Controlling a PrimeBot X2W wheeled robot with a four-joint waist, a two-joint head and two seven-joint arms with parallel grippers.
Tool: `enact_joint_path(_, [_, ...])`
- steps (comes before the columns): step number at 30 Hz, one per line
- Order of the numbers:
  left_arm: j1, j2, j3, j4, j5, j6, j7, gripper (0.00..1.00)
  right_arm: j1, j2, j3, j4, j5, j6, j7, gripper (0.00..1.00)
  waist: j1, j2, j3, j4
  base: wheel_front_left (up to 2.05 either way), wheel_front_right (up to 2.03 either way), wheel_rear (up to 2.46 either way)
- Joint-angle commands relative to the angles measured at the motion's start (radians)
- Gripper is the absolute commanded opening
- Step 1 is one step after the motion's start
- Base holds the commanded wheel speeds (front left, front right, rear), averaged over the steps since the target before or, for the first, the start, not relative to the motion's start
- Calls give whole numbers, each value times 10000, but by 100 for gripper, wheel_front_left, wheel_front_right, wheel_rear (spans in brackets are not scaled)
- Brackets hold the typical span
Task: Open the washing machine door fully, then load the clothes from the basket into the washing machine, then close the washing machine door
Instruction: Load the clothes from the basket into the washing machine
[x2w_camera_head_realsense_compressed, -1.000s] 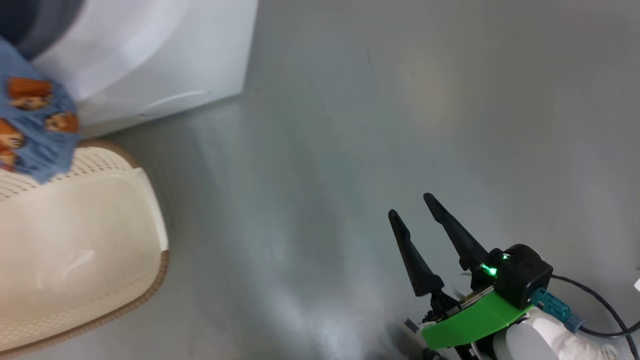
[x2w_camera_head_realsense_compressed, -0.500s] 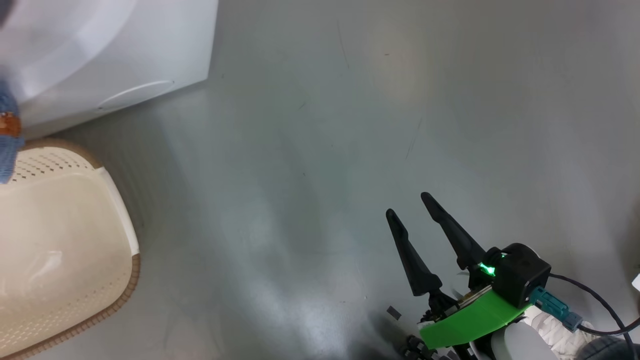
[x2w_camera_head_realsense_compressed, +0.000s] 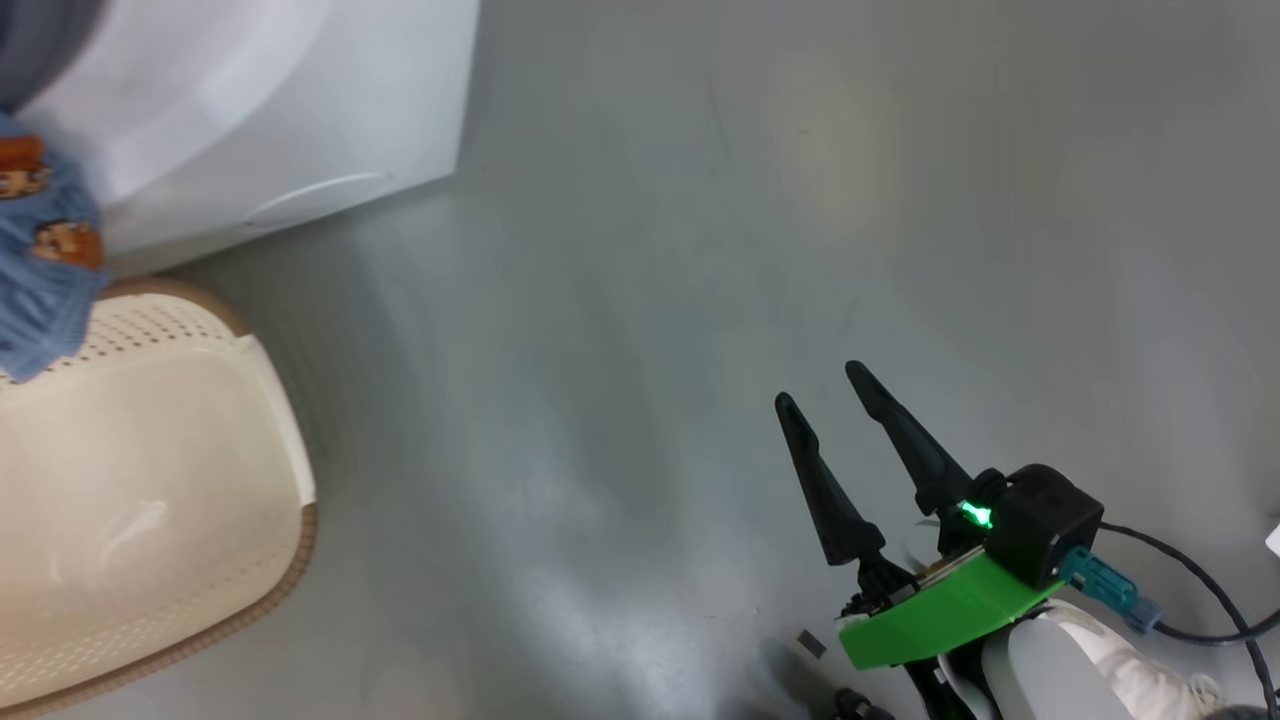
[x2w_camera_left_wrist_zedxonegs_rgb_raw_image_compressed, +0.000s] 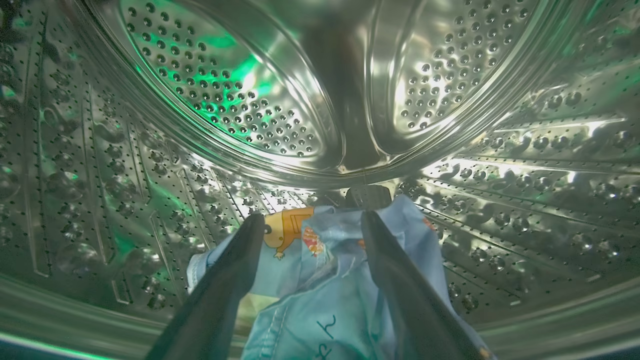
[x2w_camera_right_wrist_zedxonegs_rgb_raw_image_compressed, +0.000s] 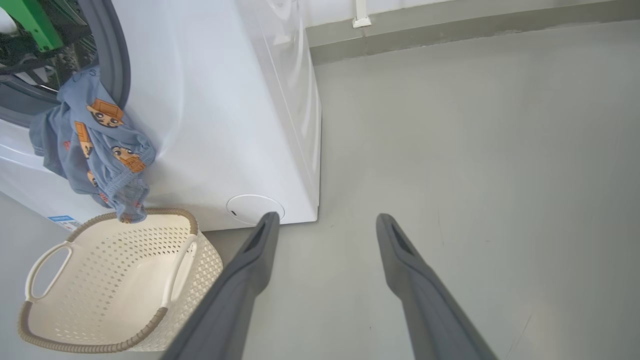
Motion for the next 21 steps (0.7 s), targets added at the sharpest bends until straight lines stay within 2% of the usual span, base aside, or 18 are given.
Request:
enact_joint_path(1, [69,318,26,-178,13,76,-108,100,30,-69,147,-108,-139,16,-48,100,0,0,-215,226,0,0,0])
enact_joint_path(11, [1421,-394,184,-295,-475,-82,-395,100,-252,-141,-260,953,-732,16,-48,100,0,0,-1337,1071,0,0,0])
enact_joint_path(21, [3899,-1160,836,-2014,-1123,-162,-406,100,325,-185,-827,1696,-1074,16,-48,100,0,0,-2707,1795,0,0,0])
